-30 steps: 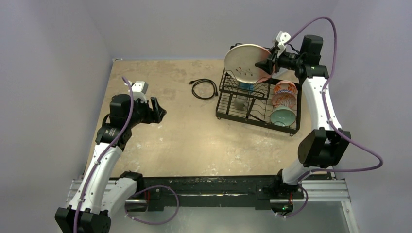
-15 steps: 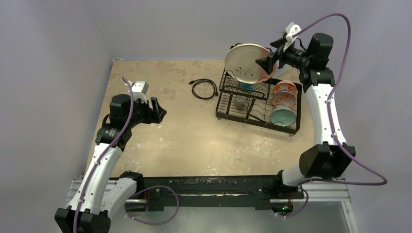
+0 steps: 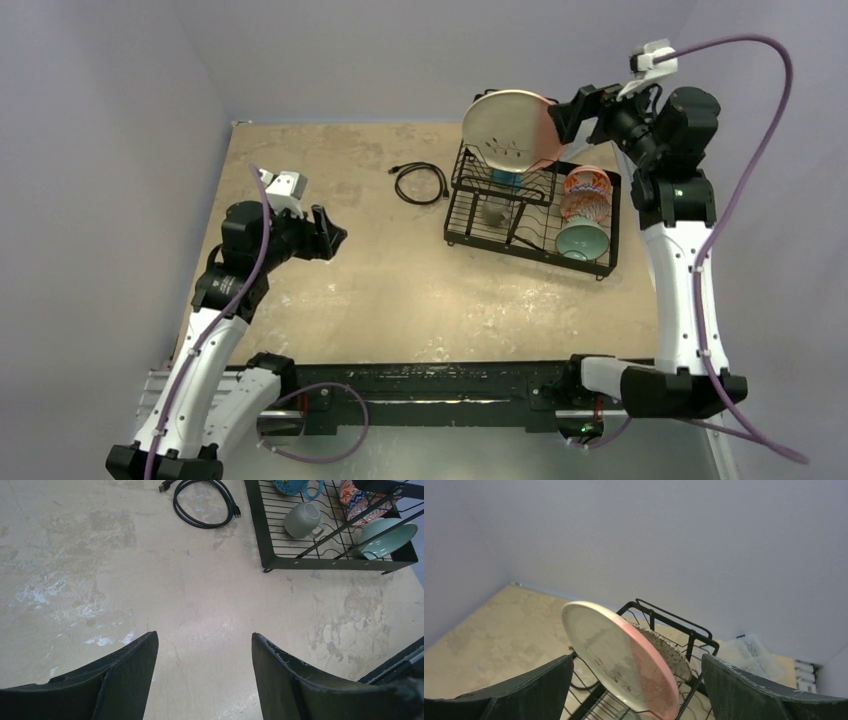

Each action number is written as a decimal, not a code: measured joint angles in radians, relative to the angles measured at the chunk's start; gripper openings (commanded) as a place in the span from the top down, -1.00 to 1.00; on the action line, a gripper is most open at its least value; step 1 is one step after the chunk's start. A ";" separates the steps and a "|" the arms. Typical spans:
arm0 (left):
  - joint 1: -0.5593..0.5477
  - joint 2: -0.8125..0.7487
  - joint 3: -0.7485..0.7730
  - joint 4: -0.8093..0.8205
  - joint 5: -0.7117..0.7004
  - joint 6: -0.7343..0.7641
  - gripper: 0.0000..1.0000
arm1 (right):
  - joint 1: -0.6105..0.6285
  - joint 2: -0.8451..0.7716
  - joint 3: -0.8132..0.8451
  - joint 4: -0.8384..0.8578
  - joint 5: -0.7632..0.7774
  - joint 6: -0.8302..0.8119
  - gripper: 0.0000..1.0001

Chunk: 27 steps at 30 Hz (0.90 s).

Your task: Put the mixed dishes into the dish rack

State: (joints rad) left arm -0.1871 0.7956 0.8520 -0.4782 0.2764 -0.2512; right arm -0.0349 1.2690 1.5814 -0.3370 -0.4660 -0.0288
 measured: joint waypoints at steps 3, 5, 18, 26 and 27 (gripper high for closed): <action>-0.004 -0.030 0.000 0.000 0.010 -0.016 -0.34 | 0.003 -0.092 -0.026 -0.017 0.082 0.160 -0.98; -0.004 -0.049 0.002 -0.005 0.017 -0.030 -0.35 | 0.002 -0.166 -0.063 -0.031 0.078 0.244 -0.98; -0.004 -0.294 0.283 -0.126 0.011 -0.138 -0.54 | 0.006 -0.555 -0.234 -0.240 0.151 0.428 -0.98; -0.005 -0.415 0.406 -0.161 -0.070 -0.180 -0.61 | 0.014 -0.742 -0.233 -0.360 0.328 0.442 -0.98; -0.005 -0.418 0.420 -0.165 -0.077 -0.182 -0.61 | 0.014 -0.753 -0.233 -0.369 0.341 0.444 -0.98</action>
State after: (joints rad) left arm -0.1925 0.3775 1.2720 -0.6434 0.1997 -0.4328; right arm -0.0208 0.5159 1.3479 -0.7059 -0.1249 0.4156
